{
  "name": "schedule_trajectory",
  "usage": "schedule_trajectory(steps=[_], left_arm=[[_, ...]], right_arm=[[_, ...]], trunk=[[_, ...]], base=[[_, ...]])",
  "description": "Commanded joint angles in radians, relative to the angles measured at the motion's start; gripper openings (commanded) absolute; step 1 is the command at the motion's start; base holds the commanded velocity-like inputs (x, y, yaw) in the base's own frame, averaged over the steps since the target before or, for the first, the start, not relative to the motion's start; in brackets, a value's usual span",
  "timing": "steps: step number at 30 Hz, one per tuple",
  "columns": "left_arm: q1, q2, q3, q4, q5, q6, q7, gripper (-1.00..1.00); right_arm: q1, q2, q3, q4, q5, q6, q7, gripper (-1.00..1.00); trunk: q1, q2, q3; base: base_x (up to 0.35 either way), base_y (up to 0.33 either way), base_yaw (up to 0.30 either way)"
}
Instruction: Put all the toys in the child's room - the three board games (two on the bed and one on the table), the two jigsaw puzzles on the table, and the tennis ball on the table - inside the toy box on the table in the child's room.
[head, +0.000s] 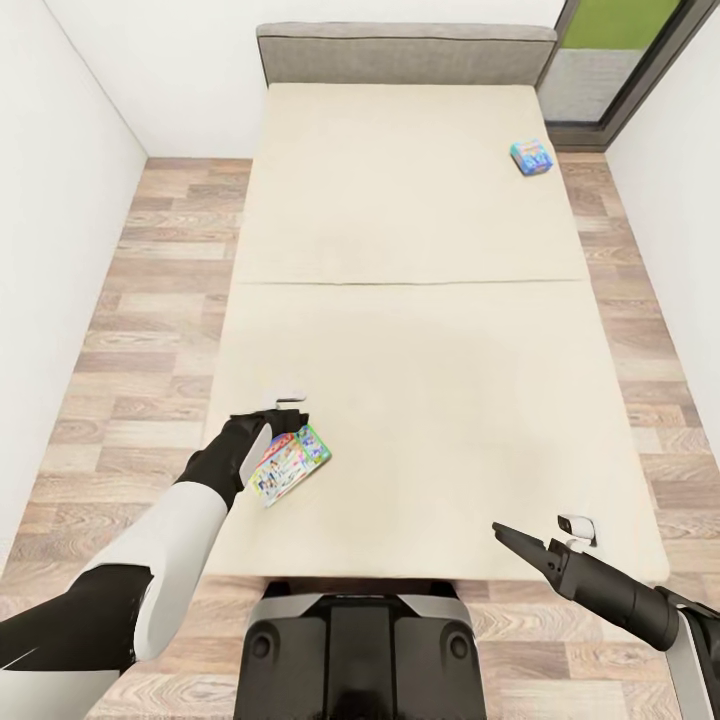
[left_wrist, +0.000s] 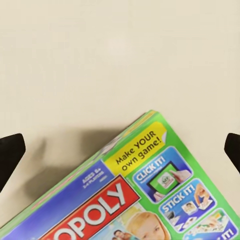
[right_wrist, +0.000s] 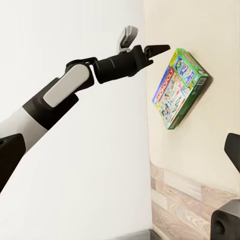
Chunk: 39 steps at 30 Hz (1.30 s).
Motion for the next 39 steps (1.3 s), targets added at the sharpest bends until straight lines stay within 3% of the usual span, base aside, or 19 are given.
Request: schedule_trajectory(steps=[1, 26, 39], left_arm=[[0.000, 0.000, -0.001, -0.002, 0.005, 0.005, 0.005, 1.00], [0.000, 0.003, -0.002, -0.005, 0.005, 0.000, 0.005, 1.00], [-0.009, 0.000, -0.002, -0.025, 0.005, 0.008, 0.005, 1.00]], right_arm=[[0.000, 0.000, 0.000, 0.000, -0.002, 0.008, 0.001, 1.00], [0.000, 0.001, 0.001, 0.001, 0.000, 0.006, -0.001, 1.00], [0.000, 0.003, 0.001, 0.002, 0.049, -0.010, -0.001, 1.00]], trunk=[[0.000, -0.002, -0.003], [0.000, -0.002, -0.017], [0.000, -0.002, -0.017]], base=[[0.000, 0.000, 0.000], [0.000, 0.000, 0.000], [0.000, 0.000, 0.000]])
